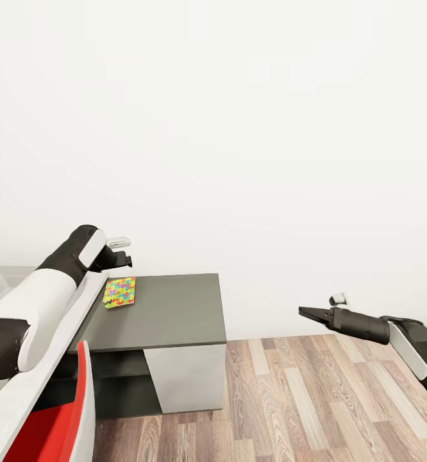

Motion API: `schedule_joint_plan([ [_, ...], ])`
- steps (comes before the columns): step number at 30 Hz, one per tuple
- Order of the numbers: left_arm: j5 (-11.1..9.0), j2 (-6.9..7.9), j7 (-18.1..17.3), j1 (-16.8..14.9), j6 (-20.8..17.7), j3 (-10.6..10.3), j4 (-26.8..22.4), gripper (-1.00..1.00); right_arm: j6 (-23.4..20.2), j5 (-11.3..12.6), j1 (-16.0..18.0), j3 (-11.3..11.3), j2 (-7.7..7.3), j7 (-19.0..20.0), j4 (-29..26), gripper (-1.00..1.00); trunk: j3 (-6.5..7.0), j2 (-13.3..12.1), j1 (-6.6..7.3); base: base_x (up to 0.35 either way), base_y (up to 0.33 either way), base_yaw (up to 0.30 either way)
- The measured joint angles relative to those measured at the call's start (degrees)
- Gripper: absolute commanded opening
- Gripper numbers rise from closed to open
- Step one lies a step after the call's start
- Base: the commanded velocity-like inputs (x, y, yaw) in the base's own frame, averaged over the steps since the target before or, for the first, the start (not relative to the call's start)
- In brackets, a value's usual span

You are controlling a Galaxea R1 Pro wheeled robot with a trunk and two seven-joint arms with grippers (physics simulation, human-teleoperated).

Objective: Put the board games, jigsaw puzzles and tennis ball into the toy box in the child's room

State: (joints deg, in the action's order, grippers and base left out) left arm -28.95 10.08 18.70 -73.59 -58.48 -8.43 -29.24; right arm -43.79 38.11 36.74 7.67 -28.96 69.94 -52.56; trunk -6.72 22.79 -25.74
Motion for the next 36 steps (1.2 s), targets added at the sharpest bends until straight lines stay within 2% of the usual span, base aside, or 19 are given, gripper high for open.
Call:
schedule_joint_plan([
  [5, -0.1, -0.32, 0.0, 0.0, 0.1, 0.0, 0.0, 1.00, -1.2, 0.1, -0.2, 0.0, 0.50, -1.2, -2.2, 1.00, 0.00, 0.0, 0.00, 0.000, 0.000, 0.000],
  [12, 0.1, -1.01, 0.6, 0.0, 0.1, -0.1, -0.1, 1.00, -1.0, 0.3, -0.2, -0.2, 0.48, -1.5, -2.2, 1.00, 0.00, 0.0, 0.00, 0.010, 0.000, 0.017],
  [21, 0.1, -1.16, 2.7, 0.0, 0.2, 0.0, -0.1, 1.00, -0.8, 0.3, -0.3, -0.2, 0.46, -1.5, -2.2, 1.00, 0.16, 0.0, 0.01, 0.176, 0.000, 0.196],
  [27, 0.1, -1.39, 3.0, 0.0, 0.2, 0.0, -0.1, 1.00, -0.8, 0.3, -0.2, -0.2, 0.52, -1.5, -2.2, 1.00, 0.19, 0.0, 0.01, 0.095, -0.116, 0.048],
  [36, 0.0, -1.66, 3.0, 0.0, 1.9, -2.8, 0.0, 1.00, -0.8, 0.3, -0.2, -0.2, 0.50, -1.5, -2.2, 1.00, 0.20, 0.0, 0.01, 0.125, -0.148, 0.078],
])
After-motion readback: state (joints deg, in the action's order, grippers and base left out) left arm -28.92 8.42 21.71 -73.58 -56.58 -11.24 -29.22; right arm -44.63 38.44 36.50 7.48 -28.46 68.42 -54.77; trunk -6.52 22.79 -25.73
